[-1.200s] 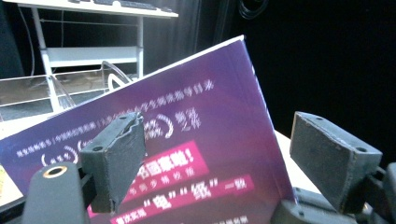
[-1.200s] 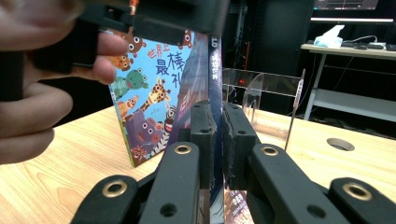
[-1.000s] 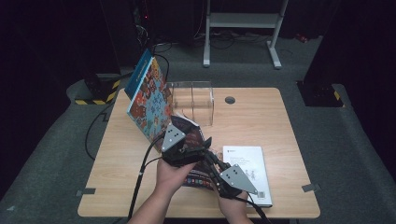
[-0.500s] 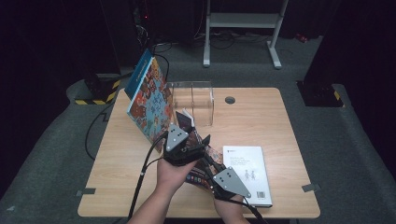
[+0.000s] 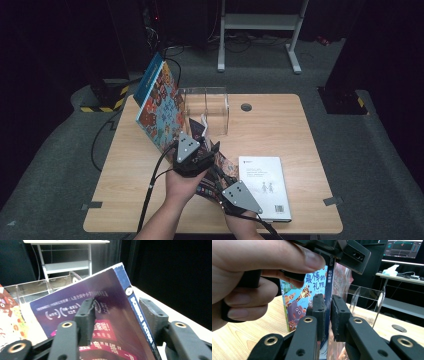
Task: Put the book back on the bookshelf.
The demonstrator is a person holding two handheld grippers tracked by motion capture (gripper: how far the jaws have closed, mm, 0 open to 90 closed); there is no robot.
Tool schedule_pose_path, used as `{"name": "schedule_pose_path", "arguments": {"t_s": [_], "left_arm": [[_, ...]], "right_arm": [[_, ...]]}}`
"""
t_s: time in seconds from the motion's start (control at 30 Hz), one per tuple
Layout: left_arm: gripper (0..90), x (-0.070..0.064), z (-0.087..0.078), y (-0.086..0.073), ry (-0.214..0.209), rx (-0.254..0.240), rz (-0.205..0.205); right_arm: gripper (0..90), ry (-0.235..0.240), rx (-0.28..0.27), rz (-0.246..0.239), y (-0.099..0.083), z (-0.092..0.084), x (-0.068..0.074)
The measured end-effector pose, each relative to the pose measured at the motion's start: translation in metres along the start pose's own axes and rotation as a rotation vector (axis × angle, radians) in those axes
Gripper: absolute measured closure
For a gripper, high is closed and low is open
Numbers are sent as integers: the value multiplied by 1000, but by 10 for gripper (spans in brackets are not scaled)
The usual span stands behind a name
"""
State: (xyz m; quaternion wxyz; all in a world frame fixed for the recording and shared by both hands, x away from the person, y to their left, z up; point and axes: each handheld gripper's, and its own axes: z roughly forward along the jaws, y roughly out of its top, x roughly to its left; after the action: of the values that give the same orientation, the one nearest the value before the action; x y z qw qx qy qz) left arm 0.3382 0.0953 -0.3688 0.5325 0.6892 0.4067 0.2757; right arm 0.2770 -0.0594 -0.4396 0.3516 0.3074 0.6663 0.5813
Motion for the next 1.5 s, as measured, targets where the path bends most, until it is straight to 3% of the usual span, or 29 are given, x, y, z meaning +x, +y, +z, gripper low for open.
{"name": "schedule_pose_path", "arguments": {"t_s": [0.23,0.37,0.5,0.8,1.0,1.2,1.5], "left_arm": [[552,-4,-2,-1,25,5,48],[614,-8,-5,0,18,-19,58],[702,-12,-8,2,10,-52,72],[795,-15,-10,1,-6,-94,70],[832,-13,-12,0,-13,-120,60],[835,-1,-15,-2,-6,-134,57],[835,15,-25,-15,-20,-158,62]], "right_arm": [[813,9,0,5,-2,0,1],[786,21,-9,27,-3,0,1],[757,34,-11,17,-1,1,3],[739,49,-5,14,1,4,5],[728,85,9,24,1,8,4],[684,95,34,32,-2,7,0],[672,48,66,21,-13,-4,-20]]}}
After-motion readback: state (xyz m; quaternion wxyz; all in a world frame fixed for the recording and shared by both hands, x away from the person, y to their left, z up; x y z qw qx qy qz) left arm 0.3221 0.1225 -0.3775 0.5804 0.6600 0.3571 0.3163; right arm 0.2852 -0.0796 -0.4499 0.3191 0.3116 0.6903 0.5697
